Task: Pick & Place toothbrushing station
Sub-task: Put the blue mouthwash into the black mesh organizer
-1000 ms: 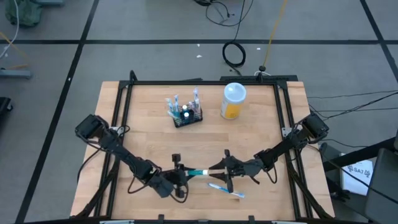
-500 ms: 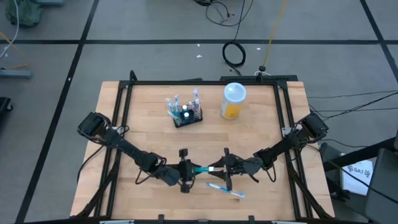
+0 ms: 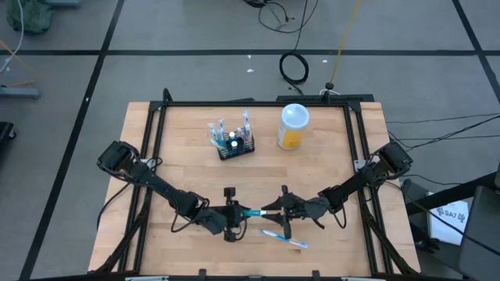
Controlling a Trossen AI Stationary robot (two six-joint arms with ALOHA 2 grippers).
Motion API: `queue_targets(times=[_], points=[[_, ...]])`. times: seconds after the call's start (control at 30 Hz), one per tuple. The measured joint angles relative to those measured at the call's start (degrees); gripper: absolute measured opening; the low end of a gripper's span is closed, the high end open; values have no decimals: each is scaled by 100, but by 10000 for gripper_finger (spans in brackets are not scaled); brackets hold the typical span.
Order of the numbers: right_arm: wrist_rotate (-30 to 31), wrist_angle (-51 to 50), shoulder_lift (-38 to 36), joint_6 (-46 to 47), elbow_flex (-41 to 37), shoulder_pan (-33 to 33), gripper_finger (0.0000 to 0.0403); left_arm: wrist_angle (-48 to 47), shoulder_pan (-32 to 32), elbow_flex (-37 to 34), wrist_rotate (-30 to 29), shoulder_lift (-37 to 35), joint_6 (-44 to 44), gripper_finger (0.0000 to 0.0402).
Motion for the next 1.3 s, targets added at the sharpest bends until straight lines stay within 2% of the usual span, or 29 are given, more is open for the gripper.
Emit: queue_targets(times=[0.2, 0.63, 1.07, 1.3], points=[[7, -31, 0, -7, 0, -2, 98, 11, 51, -7, 18, 0, -49, 104], [5, -69, 0, -43, 0, -7, 133, 107, 63, 0, 6, 0, -127, 104], [36, -57, 0, -41, 0, -7, 94, 94, 63, 0, -15, 0, -180, 104], [31, -57, 0, -35, 0, -4, 100, 92, 68, 0, 31, 0, -195, 104]])
